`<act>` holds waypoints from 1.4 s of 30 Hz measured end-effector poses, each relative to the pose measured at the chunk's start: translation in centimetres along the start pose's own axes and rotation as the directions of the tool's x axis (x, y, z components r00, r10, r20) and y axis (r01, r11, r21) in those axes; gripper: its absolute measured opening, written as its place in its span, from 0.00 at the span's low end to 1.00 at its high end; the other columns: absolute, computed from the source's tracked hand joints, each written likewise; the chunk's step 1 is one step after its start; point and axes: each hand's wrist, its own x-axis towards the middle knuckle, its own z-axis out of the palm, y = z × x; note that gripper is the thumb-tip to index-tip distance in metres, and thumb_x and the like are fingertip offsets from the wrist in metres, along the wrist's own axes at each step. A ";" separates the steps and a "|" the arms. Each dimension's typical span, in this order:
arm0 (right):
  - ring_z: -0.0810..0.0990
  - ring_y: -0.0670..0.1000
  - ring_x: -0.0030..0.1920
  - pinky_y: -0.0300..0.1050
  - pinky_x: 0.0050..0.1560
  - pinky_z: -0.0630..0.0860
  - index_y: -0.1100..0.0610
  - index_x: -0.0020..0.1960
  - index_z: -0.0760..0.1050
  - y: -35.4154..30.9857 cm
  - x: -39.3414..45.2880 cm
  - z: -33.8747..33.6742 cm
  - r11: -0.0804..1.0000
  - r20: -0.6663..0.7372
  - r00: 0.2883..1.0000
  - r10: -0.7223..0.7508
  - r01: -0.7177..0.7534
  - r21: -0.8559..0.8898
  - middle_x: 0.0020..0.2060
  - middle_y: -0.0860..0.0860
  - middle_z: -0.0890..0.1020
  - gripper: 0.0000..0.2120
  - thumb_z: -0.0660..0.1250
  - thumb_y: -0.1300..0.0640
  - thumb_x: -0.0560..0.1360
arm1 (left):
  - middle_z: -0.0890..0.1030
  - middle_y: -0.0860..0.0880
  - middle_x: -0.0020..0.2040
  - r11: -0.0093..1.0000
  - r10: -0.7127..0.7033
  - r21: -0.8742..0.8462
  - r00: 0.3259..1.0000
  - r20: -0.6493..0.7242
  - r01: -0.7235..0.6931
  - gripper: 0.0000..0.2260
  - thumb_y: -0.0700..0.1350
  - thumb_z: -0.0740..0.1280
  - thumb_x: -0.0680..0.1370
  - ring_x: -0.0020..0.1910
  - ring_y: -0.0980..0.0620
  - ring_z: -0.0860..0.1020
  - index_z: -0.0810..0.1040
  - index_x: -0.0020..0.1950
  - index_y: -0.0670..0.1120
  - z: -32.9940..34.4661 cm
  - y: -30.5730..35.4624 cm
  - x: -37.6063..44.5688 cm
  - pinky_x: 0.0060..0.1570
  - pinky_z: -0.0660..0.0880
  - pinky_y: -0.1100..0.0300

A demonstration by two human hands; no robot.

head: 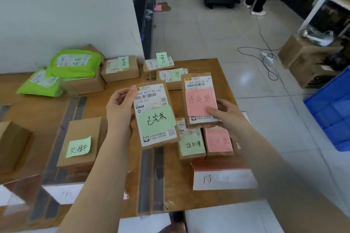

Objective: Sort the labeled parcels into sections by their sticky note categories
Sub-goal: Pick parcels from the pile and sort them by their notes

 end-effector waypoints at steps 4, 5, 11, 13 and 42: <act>0.81 0.52 0.53 0.55 0.58 0.77 0.56 0.69 0.67 -0.1 5.1 1.7 0.991 0.023 0.999 0.046 -0.042 -0.125 0.53 0.50 0.81 0.28 0.73 0.59 0.71 | 0.79 0.51 0.39 1.000 -0.022 0.004 1.000 -0.019 0.022 0.05 0.47 0.69 0.75 0.28 0.60 0.76 0.75 0.41 0.49 0.4 -0.4 3.6 0.22 0.69 0.69; 0.81 0.52 0.54 0.56 0.58 0.77 0.56 0.69 0.67 -0.1 6.2 2.2 0.988 0.029 0.998 0.055 -0.050 -0.149 0.55 0.50 0.81 0.29 0.73 0.59 0.71 | 0.79 0.51 0.38 0.999 -0.032 0.004 0.999 -0.027 0.032 0.06 0.47 0.69 0.75 0.27 0.60 0.76 0.74 0.41 0.49 0.5 -0.6 4.4 0.22 0.68 0.70; 0.80 0.53 0.56 0.55 0.58 0.77 0.57 0.68 0.67 0.4 11.5 4.5 0.965 0.031 0.994 0.106 -0.095 -0.244 0.58 0.53 0.80 0.28 0.72 0.59 0.71 | 0.80 0.50 0.39 0.994 -0.109 0.015 0.994 -0.012 0.109 0.05 0.48 0.69 0.75 0.28 0.59 0.77 0.75 0.43 0.49 0.8 -2.0 7.6 0.23 0.70 0.68; 0.80 0.54 0.55 0.54 0.58 0.78 0.57 0.69 0.67 0.8 12.6 4.9 0.958 0.028 0.991 0.134 -0.122 -0.260 0.58 0.54 0.79 0.28 0.72 0.59 0.72 | 0.80 0.49 0.39 0.992 -0.125 0.009 0.992 0.001 0.125 0.05 0.48 0.69 0.75 0.29 0.58 0.77 0.75 0.42 0.49 0.8 -2.3 8.2 0.24 0.71 0.67; 0.76 0.48 0.60 0.42 0.55 0.76 0.49 0.68 0.67 -2.5 -1.8 9.3 0.978 0.363 0.924 -0.119 0.172 -0.115 0.60 0.46 0.76 0.24 0.68 0.49 0.74 | 0.80 0.49 0.39 0.999 0.006 -0.039 0.998 -0.063 -0.008 0.05 0.46 0.69 0.75 0.29 0.57 0.78 0.75 0.44 0.47 -1.5 0.2 0.2 0.24 0.72 0.66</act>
